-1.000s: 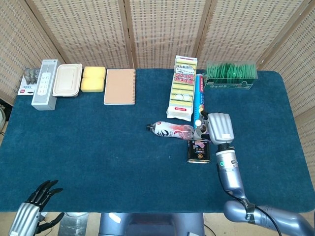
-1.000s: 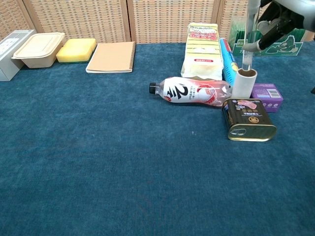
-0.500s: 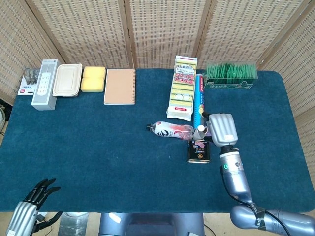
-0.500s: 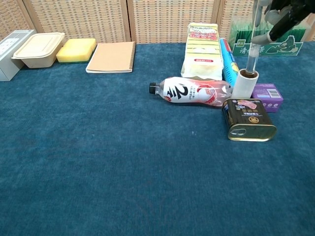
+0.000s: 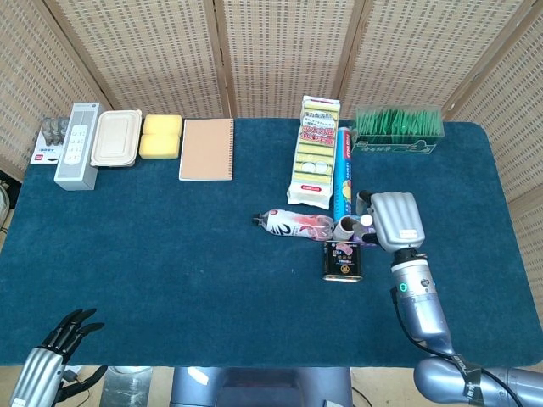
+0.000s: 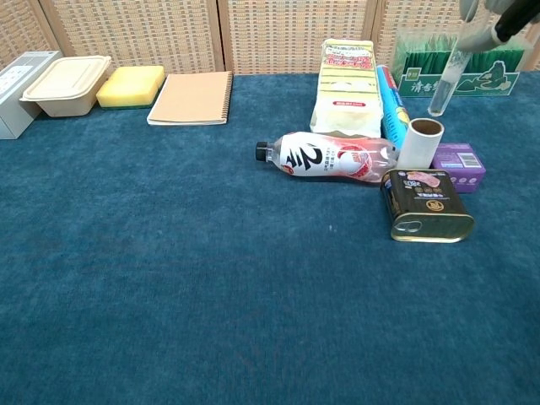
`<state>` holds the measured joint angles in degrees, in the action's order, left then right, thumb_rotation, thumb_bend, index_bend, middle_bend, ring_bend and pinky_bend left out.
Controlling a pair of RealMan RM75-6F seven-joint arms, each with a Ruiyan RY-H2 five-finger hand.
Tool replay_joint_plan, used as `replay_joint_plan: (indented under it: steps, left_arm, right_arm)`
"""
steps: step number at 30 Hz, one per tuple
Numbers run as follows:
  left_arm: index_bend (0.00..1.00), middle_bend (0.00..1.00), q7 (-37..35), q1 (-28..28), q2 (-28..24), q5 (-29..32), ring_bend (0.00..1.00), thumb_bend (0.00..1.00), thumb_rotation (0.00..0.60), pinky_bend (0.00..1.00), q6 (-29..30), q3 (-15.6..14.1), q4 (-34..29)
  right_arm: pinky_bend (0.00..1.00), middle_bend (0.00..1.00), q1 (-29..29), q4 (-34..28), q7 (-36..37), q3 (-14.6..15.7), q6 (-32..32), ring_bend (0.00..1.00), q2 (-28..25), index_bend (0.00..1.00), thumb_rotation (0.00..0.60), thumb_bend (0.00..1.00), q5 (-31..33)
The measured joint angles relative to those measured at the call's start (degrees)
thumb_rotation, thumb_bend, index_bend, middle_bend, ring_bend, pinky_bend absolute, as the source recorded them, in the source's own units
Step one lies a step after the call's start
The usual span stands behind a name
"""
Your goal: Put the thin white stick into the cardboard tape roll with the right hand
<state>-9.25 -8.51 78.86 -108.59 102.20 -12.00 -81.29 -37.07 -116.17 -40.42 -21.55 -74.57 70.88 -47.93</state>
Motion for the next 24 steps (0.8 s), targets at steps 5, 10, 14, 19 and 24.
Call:
replay_joint_plan:
  steps: [5,10,14,19,24]
  left_arm:
    - [0.24,0.15,0.08,-0.03,-0.06,-0.09,0.10,0.18,0.600,0.26,0.12,-0.01,-0.18]
    - [0.23,0.15,0.12,-0.10,-0.01,-0.15,0.10,0.18,0.600,0.26,0.16,-0.07,-0.11]
    - [0.24,0.15,0.10,-0.15,-0.06,-0.29,0.10,0.18,0.600,0.26,0.41,-0.08,-0.14]
    - [0.23,0.15,0.13,-0.25,-0.09,-0.41,0.10,0.18,0.600,0.26,0.65,-0.09,-0.16]
    - [0.23,0.15,0.07,-0.24,0.00,-0.29,0.10,0.18,0.600,0.26,0.43,-0.09,-0.06]
  right_arm:
    - [0.63,0.88,-0.20,-0.77,1.14,-0.52,-1.04,0.88,-1.32,0.75,0.600,0.36,0.01]
    - [0.66,0.90,-0.10,-1.08,2.73,-0.86,-2.39,0.89,-2.03,0.78,0.600,0.37,-0.57]
    - [0.69,0.92,0.16,-1.65,4.01,-0.90,-3.08,0.92,-2.55,0.78,0.600,0.38,-1.54]
    - [0.76,0.96,0.86,-3.04,6.43,-0.87,-4.40,0.98,-3.06,0.78,0.600,0.39,-4.59]
    - [0.85,0.97,2.02,-5.63,10.24,-0.58,-4.94,1.00,-4.18,0.78,0.600,0.41,-7.74]
